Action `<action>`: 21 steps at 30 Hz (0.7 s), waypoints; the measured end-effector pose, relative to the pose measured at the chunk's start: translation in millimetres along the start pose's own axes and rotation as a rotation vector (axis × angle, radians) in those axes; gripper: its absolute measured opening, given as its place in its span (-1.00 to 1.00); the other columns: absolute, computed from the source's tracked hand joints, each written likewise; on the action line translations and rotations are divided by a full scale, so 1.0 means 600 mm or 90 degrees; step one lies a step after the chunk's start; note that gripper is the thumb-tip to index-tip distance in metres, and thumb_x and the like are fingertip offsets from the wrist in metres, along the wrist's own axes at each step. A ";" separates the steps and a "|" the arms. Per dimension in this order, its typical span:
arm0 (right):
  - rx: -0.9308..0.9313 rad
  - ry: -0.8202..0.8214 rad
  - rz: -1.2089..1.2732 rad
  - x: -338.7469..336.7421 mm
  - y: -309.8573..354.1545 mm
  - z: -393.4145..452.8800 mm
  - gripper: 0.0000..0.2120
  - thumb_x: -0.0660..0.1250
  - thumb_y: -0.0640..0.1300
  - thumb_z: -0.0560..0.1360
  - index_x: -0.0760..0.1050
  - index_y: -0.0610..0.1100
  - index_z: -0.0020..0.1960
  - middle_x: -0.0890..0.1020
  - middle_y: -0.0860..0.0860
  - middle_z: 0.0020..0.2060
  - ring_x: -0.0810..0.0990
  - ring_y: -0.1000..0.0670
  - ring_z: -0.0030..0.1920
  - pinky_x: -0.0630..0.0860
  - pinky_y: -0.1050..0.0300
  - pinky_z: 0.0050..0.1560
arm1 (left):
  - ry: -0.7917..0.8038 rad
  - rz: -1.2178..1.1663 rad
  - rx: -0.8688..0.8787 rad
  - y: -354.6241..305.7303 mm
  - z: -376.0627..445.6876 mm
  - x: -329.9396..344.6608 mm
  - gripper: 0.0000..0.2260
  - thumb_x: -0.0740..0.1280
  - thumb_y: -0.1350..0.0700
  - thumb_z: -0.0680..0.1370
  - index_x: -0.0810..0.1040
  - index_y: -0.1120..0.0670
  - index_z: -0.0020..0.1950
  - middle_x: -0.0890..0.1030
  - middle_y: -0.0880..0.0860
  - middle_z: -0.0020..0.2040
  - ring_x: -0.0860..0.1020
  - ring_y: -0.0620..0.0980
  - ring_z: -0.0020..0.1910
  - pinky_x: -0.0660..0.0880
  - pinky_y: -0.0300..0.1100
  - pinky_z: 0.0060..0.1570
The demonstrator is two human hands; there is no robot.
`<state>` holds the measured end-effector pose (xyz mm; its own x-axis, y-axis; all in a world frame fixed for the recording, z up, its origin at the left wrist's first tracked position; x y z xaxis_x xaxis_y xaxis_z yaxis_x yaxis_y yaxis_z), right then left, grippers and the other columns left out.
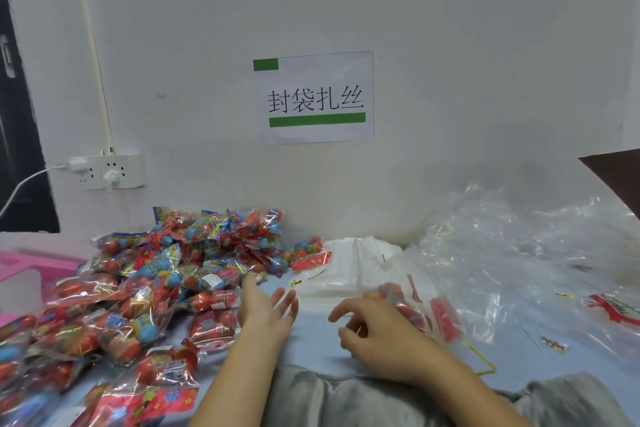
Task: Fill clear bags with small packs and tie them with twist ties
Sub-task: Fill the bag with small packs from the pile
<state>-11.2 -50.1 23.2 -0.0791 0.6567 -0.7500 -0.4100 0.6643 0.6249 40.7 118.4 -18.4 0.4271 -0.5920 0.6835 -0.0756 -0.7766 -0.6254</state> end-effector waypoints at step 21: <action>0.030 0.048 0.024 0.007 -0.014 -0.002 -0.77 0.24 0.00 0.59 0.46 0.23 0.22 0.63 0.11 -0.06 0.51 0.24 0.02 0.45 0.32 0.04 | -0.064 -0.123 0.050 -0.050 0.018 -0.045 -0.65 -0.04 0.20 0.72 0.24 0.34 0.44 0.53 0.26 0.20 0.57 0.13 -0.09 0.58 -0.17 -0.32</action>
<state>-9.3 -53.5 14.5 -0.1621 0.6542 -0.7387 -0.3627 0.6567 0.6612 41.0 160.1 -22.3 0.5147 -0.4064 0.7549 0.0854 -0.8518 -0.5168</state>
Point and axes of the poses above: each hand's wrist, its own z-axis towards the middle knuckle, its own x-axis out of the palm, y = z × x, the point moved 9 cm from there along z, towards the middle knuckle
